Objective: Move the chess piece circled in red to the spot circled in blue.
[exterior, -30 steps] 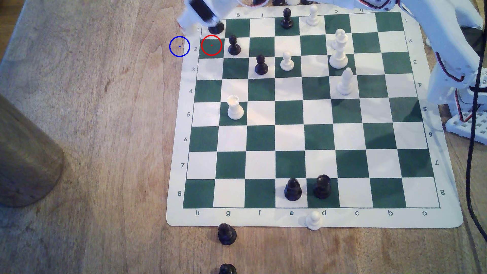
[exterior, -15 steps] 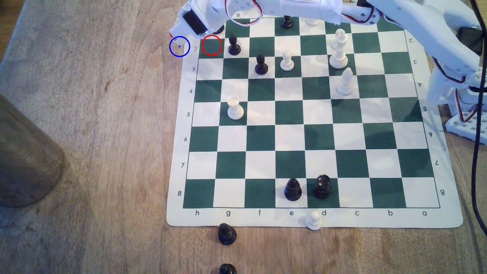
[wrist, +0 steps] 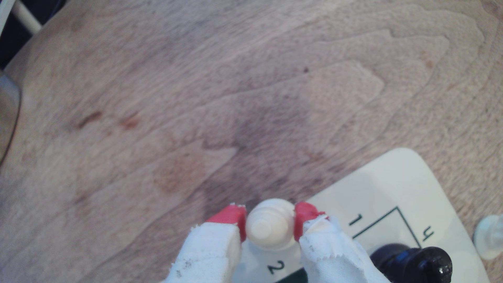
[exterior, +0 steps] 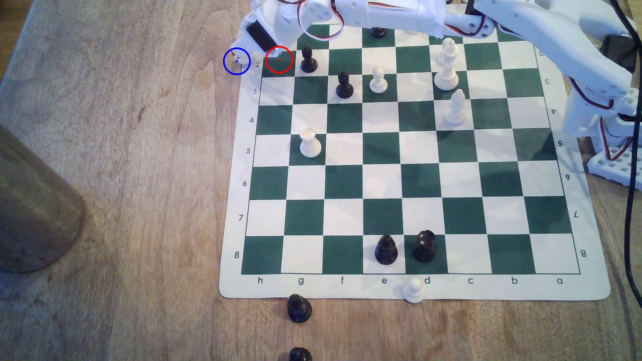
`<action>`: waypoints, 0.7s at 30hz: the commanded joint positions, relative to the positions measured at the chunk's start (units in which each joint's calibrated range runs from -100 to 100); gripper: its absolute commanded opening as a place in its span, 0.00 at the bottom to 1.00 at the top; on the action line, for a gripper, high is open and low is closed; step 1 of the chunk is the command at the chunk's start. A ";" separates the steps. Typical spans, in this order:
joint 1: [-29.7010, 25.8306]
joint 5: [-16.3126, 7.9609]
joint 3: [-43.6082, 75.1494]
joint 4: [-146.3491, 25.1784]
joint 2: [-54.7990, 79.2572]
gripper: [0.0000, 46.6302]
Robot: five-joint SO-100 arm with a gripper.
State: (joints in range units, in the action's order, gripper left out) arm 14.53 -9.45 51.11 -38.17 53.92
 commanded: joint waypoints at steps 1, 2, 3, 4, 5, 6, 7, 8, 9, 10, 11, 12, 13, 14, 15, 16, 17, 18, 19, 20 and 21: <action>0.45 0.24 6.19 1.39 -2.64 0.03; 0.45 0.24 6.19 1.39 -2.56 0.04; 0.45 0.24 6.19 1.31 -2.47 0.04; 0.45 0.24 6.19 1.31 -2.47 0.04; 0.37 0.24 6.19 1.23 -2.47 0.04; 0.37 0.24 6.19 1.15 -2.47 0.03; 0.29 0.24 6.10 1.15 -2.47 0.03; 0.22 0.24 6.10 1.15 -2.47 0.03; 0.14 0.24 6.10 1.15 -2.39 0.03; -0.02 0.20 6.10 1.15 -2.13 0.04; -0.02 0.20 6.10 1.15 -2.05 0.05; -0.02 0.15 6.10 1.07 -1.96 0.05; -0.10 0.15 6.10 0.98 -1.79 0.05; -0.18 0.24 6.01 0.98 -1.54 0.05; -0.18 0.24 6.01 0.98 -1.37 0.05; -0.25 0.24 6.19 0.98 -1.20 0.05; -0.25 0.24 6.19 0.98 -1.20 0.05; -0.33 0.24 6.19 0.98 -1.12 0.05; -0.33 0.24 6.19 0.98 -1.12 0.05; -0.33 0.24 6.19 0.98 -1.03 0.06; -0.33 0.24 6.19 0.98 -0.95 0.07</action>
State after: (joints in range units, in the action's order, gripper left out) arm 14.68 -9.45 51.47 -38.17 55.17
